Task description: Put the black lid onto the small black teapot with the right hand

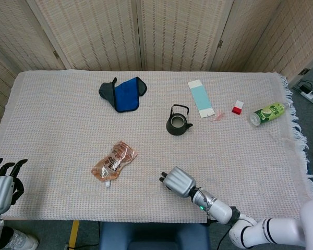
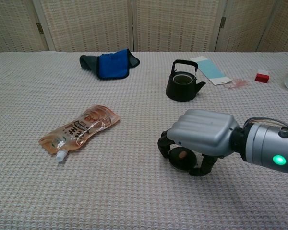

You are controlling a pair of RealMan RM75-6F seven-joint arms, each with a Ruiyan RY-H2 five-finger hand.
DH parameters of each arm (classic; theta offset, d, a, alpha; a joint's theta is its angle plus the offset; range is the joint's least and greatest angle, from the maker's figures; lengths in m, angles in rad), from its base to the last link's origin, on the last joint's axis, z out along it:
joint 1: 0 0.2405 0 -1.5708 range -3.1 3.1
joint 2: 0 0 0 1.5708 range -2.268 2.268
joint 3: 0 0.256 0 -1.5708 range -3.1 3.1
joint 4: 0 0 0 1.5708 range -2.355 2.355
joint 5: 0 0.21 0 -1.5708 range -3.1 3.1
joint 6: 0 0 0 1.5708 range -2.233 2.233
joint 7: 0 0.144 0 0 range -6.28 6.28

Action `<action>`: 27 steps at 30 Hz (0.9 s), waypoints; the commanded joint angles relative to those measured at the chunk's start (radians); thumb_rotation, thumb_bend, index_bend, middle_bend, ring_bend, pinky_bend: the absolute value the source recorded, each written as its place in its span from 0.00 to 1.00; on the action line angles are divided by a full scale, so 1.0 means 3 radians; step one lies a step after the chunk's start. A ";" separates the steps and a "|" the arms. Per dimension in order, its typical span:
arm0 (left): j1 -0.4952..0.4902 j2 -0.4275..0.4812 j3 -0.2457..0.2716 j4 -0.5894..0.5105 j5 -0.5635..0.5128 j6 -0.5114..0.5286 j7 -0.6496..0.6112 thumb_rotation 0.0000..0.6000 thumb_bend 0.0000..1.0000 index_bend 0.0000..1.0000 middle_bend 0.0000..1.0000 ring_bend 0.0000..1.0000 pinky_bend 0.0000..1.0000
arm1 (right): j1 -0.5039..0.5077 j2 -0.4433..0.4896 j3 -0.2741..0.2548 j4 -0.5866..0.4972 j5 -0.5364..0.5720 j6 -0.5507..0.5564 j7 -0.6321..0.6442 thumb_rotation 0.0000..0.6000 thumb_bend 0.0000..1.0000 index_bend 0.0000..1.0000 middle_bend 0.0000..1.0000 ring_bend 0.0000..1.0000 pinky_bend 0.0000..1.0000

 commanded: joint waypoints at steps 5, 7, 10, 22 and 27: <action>-0.0001 0.0005 0.0003 -0.0007 -0.0012 -0.0016 0.0009 1.00 0.31 0.16 0.18 0.20 0.06 | 0.0023 0.0048 0.0048 -0.0010 0.0080 0.0050 -0.0003 1.00 0.27 0.44 0.42 0.95 0.74; -0.0003 0.0008 0.0000 -0.0012 -0.0017 -0.0020 0.0013 1.00 0.31 0.16 0.18 0.20 0.06 | 0.0048 0.0101 0.0110 -0.0028 0.0125 0.0067 0.0011 1.00 0.27 0.44 0.42 0.95 0.74; -0.0009 0.0008 -0.0001 -0.0021 -0.0015 -0.0028 0.0019 1.00 0.31 0.16 0.18 0.20 0.06 | 0.0107 0.0193 0.0232 -0.0043 0.0202 0.0077 0.0031 1.00 0.27 0.44 0.43 0.95 0.77; -0.0014 -0.0006 0.0023 -0.0050 -0.0007 -0.0052 0.0067 1.00 0.31 0.16 0.18 0.20 0.06 | 0.0516 0.0401 0.0714 0.0317 0.0829 -0.0142 0.0080 1.00 0.27 0.45 0.44 0.95 0.80; -0.0008 -0.0005 0.0024 -0.0061 -0.0018 -0.0050 0.0088 1.00 0.31 0.16 0.18 0.20 0.06 | 0.0682 0.0313 0.0754 0.0630 0.1031 -0.0249 0.0089 1.00 0.27 0.45 0.44 0.95 0.80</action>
